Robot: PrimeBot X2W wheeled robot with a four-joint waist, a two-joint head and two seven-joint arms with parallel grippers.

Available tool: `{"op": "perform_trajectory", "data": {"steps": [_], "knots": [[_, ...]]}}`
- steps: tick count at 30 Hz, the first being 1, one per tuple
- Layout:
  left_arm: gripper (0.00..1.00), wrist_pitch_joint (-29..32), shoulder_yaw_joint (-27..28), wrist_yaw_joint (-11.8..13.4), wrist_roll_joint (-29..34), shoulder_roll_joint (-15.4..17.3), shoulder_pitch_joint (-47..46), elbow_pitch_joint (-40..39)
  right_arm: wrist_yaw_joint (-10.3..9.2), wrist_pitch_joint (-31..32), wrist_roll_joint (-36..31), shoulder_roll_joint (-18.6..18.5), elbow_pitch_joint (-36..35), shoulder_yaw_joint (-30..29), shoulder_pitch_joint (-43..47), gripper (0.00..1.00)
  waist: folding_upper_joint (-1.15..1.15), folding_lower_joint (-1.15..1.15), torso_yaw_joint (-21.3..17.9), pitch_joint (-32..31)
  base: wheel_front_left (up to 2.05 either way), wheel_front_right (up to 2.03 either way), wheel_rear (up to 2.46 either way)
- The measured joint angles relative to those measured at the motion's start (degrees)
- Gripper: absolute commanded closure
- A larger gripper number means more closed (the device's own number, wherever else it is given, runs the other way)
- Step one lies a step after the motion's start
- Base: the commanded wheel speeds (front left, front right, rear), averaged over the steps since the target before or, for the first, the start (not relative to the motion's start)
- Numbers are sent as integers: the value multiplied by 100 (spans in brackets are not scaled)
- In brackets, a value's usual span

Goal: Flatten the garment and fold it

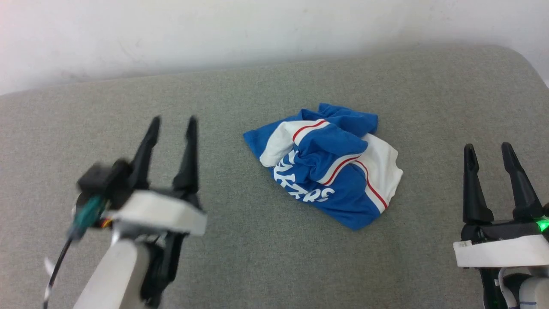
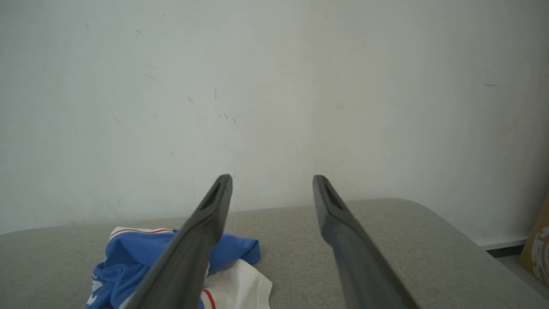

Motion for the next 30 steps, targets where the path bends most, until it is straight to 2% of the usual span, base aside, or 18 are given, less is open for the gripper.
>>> {"op": "perform_trajectory", "data": {"steps": [3,5,8,11,14,17,20,24,30], "knots": [[0,-481,157,153,300,296,688,-397,0,24,2,-2,-20,-14,47,0,0,1,8,28,0,0,0],[0,-665,248,355,555,433,1127,-569,0,66,2,0,-21,-10,66,0,0,0,15,44,0,0,0],[0,-809,372,578,792,410,1651,-790,0,153,3,-1,-10,-13,151,0,0,0,35,55,0,0,0],[0,-854,461,668,882,249,1987,-840,0,265,67,1,91,-84,210,0,0,0,55,44,0,0,0],[0,-858,495,651,942,21,2100,-864,-1,346,146,-3,151,-219,263,0,0,0,101,31,0,0,0],[0,-859,508,533,1058,-134,2096,-877,-1,523,215,1,147,-353,214,0,0,0,158,45,0,0,0],[0,-859,513,403,1168,-254,2047,-849,-4,865,247,-2,115,-446,-65,0,0,0,203,122,0,0,0],[0,-859,550,271,1296,-417,1867,-781,-4,1493,-111,-15,42,-424,-656,0,0,0,289,282,0,0,0],[0,-859,633,98,1451,-634,1813,-625,-5,2449,-205,-470,322,-177,-1336,0,0,1,467,590,0,0,0]]}}
